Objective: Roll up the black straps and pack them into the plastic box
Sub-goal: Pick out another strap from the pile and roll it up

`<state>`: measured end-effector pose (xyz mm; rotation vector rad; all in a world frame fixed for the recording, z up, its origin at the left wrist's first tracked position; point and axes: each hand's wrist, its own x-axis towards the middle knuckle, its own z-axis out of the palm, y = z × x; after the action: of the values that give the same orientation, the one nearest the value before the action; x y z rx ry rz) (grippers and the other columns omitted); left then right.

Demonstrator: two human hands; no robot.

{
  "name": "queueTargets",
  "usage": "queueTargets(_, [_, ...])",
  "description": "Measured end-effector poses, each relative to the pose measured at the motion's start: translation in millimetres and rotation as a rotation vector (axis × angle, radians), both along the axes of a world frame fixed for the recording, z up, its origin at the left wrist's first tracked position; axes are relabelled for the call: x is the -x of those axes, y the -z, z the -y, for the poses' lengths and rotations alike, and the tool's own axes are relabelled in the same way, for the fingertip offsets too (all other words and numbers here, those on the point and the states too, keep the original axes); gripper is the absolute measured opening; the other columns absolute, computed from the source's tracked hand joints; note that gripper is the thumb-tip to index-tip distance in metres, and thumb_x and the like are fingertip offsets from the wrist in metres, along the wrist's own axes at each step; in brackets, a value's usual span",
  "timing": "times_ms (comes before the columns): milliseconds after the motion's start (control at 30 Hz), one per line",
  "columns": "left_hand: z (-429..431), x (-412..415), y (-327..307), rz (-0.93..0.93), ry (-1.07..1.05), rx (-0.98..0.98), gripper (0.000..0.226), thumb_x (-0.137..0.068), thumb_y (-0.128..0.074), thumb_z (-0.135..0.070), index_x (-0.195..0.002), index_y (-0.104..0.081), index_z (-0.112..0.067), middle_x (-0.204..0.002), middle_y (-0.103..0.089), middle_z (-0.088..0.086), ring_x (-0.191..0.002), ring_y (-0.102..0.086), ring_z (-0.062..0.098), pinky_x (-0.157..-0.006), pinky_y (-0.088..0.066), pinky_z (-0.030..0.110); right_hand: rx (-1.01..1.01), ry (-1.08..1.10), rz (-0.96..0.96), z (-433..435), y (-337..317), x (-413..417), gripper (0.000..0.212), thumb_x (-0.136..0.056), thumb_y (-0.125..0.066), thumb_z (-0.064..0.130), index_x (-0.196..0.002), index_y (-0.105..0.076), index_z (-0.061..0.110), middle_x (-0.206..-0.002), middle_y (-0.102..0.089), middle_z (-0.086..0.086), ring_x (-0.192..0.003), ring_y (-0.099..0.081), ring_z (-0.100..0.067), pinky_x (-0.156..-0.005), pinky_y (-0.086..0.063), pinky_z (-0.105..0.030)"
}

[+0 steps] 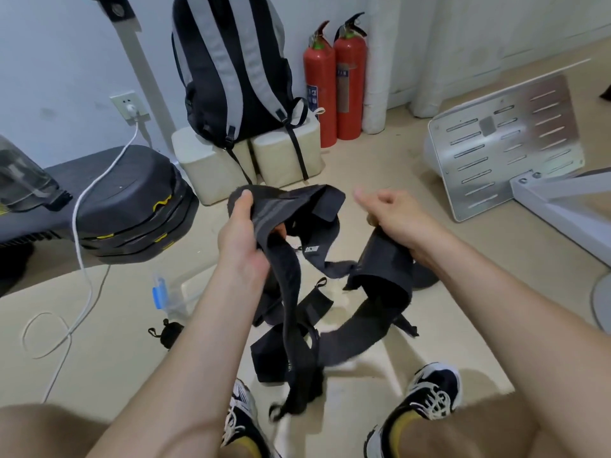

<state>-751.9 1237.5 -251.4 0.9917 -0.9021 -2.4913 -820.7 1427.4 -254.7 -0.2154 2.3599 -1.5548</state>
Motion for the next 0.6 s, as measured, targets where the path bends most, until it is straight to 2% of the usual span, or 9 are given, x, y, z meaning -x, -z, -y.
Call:
queueTargets(67, [-8.1,0.6,-1.9,0.021,0.006,0.128,0.022,-0.097,-0.063,-0.028,-0.101,-0.062,-0.007,-0.076,-0.074,0.009,-0.064,-0.071,0.021,-0.061,-0.058,0.032,0.032,-0.138,0.087,1.0,-13.9,-3.2,0.073,-0.091,-0.033,0.074,-0.069,-0.067,0.014,-0.066,-0.067,-0.002,-0.069,-0.061,-0.011,-0.082,-0.039,-0.028])
queueTargets(133, [-22.8,0.8,-2.1,0.043,0.062,0.268,0.024,-0.097,-0.059,-0.027,-0.108,-0.061,-0.006,-0.09,-0.075,0.015,-0.074,-0.073,0.024,-0.06,-0.059,0.032,0.041,-0.282,0.216,8.9,-18.8,-11.6,0.079,-0.078,-0.036,0.081,-0.087,-0.073,0.011,-0.077,-0.076,-0.004,-0.085,-0.069,-0.01,-0.089,-0.045,-0.028])
queueTargets(200, [-33.0,0.9,-0.8,0.047,0.116,0.327,0.031,-0.096,-0.059,-0.027,-0.117,-0.059,-0.004,-0.098,-0.073,0.018,-0.081,-0.072,0.026,-0.06,-0.057,0.032,0.146,-0.254,0.265,16.2,-12.0,-15.0,0.059,-0.081,-0.064,0.061,-0.092,-0.071,0.004,-0.082,-0.077,-0.007,-0.079,-0.071,-0.019,-0.076,-0.055,-0.031])
queueTargets(233, [-32.2,1.1,-0.7,0.058,0.13,0.381,0.029,-0.095,-0.057,-0.025,-0.114,-0.058,-0.004,-0.089,-0.071,0.015,-0.077,-0.069,0.025,-0.057,-0.054,0.03,0.208,-0.186,0.267,15.7,-7.6,-13.6,0.04,-0.084,-0.074,0.043,-0.092,-0.07,0.004,-0.08,-0.076,-0.008,-0.076,-0.071,-0.022,-0.071,-0.057,-0.031])
queueTargets(300, [-17.8,4.7,-1.8,0.085,0.084,0.484,0.01,-0.096,-0.051,-0.018,-0.095,-0.054,-0.008,-0.058,-0.057,0.007,-0.059,-0.057,0.021,-0.051,-0.043,0.027,0.296,-0.102,0.269,3.1,-3.8,-5.4,0.015,-0.086,-0.075,0.018,-0.09,-0.07,0.005,-0.079,-0.075,-0.007,-0.073,-0.07,-0.022,-0.068,-0.058,-0.031])
queueTargets(367, [9.2,11.0,0.2,0.144,-0.022,0.468,0.009,-0.098,-0.043,-0.013,-0.09,-0.048,-0.01,-0.044,-0.049,0.004,-0.051,-0.06,0.02,-0.052,-0.044,0.028,0.346,-0.104,0.272,-17.8,-5.1,4.7,0.006,-0.089,-0.069,0.009,-0.094,-0.072,0.008,-0.081,-0.076,-0.006,-0.072,-0.072,-0.019,-0.068,-0.06,-0.031])
queueTargets(400, [24.5,13.7,3.8,0.165,-0.068,0.428,0.009,-0.099,-0.041,-0.013,-0.094,-0.048,-0.009,-0.046,-0.05,0.004,-0.052,-0.065,0.02,-0.054,-0.049,0.028,0.376,-0.117,0.286,-28.5,-6.1,8.1,0.01,-0.091,-0.065,0.005,-0.097,-0.072,0.009,-0.081,-0.076,-0.005,-0.07,-0.072,-0.017,-0.067,-0.061,-0.029])
queueTargets(500, [53.9,19.3,24.7,0.23,-0.109,0.33,0.019,-0.101,-0.037,-0.013,-0.108,-0.051,-0.002,-0.066,-0.059,0.008,-0.063,-0.074,0.02,-0.057,-0.059,0.031,0.407,-0.212,0.326,-47.7,-6.6,12.8,0.019,-0.09,-0.06,0.0,-0.104,-0.071,0.006,-0.083,-0.076,-0.007,-0.069,-0.073,-0.015,-0.069,-0.061,-0.026])
queueTargets(600, [59.8,18.9,45.4,0.271,-0.194,0.218,0.019,-0.103,-0.035,-0.011,-0.116,-0.045,0.0,-0.085,-0.067,0.016,-0.075,-0.073,0.028,-0.069,-0.061,0.037,0.354,-0.332,0.364,-55.7,-6.5,13.3,0.028,-0.078,-0.066,0.004,-0.105,-0.071,0.002,-0.088,-0.076,-0.012,-0.072,-0.073,-0.019,-0.072,-0.061,-0.028])
